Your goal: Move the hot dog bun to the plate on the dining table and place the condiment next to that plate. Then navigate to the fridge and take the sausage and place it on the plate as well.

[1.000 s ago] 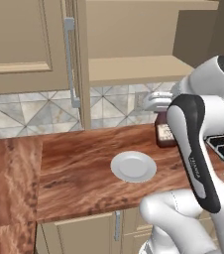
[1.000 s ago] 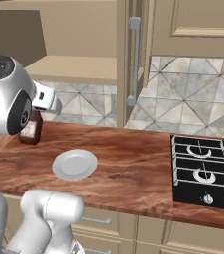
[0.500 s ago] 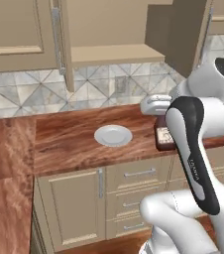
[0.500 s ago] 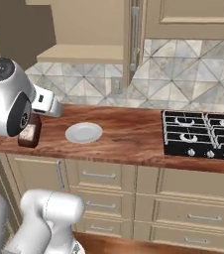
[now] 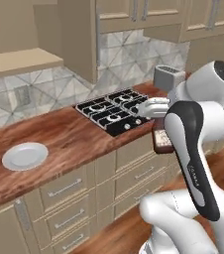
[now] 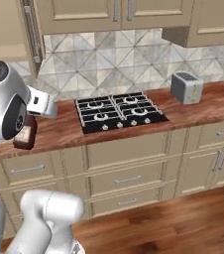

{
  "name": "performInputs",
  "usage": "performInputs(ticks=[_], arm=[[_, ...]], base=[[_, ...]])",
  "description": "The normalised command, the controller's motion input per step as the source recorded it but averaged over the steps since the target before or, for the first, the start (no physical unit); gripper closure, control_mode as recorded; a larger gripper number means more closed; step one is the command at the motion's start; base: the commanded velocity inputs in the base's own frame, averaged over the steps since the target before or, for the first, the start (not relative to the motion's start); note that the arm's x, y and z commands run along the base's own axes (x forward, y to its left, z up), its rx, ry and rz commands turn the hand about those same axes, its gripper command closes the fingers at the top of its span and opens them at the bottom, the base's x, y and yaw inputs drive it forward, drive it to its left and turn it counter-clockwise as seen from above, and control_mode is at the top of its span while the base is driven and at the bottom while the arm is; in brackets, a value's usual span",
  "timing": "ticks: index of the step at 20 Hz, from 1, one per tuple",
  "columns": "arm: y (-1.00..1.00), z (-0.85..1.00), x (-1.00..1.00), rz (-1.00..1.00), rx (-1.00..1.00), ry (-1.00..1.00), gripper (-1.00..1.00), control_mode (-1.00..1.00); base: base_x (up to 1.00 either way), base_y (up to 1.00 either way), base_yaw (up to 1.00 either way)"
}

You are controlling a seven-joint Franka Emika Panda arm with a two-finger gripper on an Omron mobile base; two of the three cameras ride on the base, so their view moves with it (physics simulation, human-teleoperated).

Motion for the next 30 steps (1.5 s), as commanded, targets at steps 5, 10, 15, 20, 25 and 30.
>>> performInputs(ticks=[5, 10, 15, 20, 25, 30], arm=[[0.00, 0.00, 0.00, 0.00, 0.00, 0.00, 1.00, 1.00], [0.00, 0.00, 0.00, 0.00, 0.00, 0.00, 1.00, 1.00], [0.00, 0.00, 0.00, 0.00, 0.00, 0.00, 1.00, 1.00], [0.00, 0.00, 0.00, 0.00, 0.00, 0.00, 1.00, 1.00], [0.00, 0.00, 0.00, 0.00, 0.00, 0.00, 1.00, 1.00], [0.00, 0.00, 0.00, 0.00, 0.00, 0.00, 1.00, 1.00]], base=[[0.00, -0.74, -0.74], [0.00, -0.77, -0.76], [0.05, -0.88, -0.76], [0.66, -0.76, -0.65], [1.00, -0.54, -0.52], [0.99, -0.76, -0.38]])
